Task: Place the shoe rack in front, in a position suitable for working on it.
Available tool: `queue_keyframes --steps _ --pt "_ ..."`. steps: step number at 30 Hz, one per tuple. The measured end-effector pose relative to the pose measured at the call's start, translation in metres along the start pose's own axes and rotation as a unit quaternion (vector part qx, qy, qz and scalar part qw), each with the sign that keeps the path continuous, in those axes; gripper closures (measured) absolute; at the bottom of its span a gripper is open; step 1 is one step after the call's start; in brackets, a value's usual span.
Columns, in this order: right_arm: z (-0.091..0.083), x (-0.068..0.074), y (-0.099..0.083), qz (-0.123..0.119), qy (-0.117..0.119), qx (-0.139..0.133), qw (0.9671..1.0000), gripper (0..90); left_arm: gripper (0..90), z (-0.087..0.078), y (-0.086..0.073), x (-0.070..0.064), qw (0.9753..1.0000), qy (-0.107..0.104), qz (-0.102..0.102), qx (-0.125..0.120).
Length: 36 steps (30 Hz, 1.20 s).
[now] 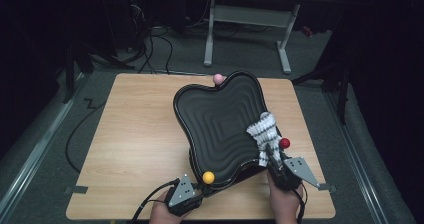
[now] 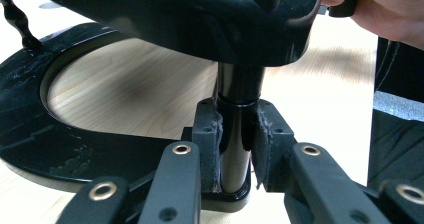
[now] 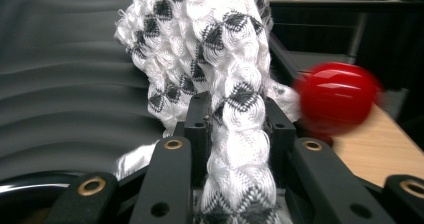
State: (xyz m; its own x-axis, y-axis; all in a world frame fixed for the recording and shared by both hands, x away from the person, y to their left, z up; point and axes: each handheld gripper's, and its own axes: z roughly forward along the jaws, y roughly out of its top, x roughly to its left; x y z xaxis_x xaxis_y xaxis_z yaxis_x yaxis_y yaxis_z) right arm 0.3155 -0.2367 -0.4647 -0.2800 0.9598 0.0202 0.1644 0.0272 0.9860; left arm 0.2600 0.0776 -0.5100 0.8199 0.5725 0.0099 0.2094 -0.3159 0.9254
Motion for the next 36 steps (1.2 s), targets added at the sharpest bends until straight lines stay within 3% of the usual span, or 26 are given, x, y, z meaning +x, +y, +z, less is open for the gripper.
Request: queue_keyframes --steps 5,12,16,19,20,23,28,33,36 --pt "0.0 -0.002 -0.001 -0.006 -0.01 -0.001 0.9999 71.6 74.6 0.0 0.0 0.0 1.0 0.0 0.002 0.0" --pt "0.001 0.001 0.0 -0.004 -0.003 0.001 1.0 70.1 74.5 0.0 0.0 0.0 1.0 -0.002 0.001 0.0" --pt "0.002 0.01 0.004 0.001 0.017 0.006 0.9998 70.1 74.5 0.0 0.0 0.0 1.0 -0.002 -0.001 0.0" --pt "0.001 0.024 0.005 -0.013 0.03 0.008 0.9994 69.9 74.5 0.0 0.0 0.001 1.0 -0.003 -0.001 0.0" --pt "0.0 0.03 0.006 -0.017 0.046 0.007 0.9988 68.9 74.6 0.0 0.0 0.001 1.0 -0.003 0.0 0.0" --pt "-0.001 0.049 0.003 -0.04 0.095 -0.002 0.9946 63.4 74.5 0.0 0.0 0.001 1.0 -0.004 0.001 0.0" --pt "-0.007 0.075 0.001 -0.069 0.146 -0.008 0.9868 65.8 74.5 0.0 0.0 0.001 1.0 -0.004 0.002 -0.001" --pt "-0.015 0.101 -0.005 -0.102 0.206 -0.012 0.9732 69.4 74.5 0.0 0.0 0.001 1.0 -0.005 0.002 0.0" --pt "-0.019 0.113 -0.007 -0.117 0.224 -0.015 0.9676 71.9 74.5 0.0 0.0 0.001 1.0 -0.005 0.003 0.0"
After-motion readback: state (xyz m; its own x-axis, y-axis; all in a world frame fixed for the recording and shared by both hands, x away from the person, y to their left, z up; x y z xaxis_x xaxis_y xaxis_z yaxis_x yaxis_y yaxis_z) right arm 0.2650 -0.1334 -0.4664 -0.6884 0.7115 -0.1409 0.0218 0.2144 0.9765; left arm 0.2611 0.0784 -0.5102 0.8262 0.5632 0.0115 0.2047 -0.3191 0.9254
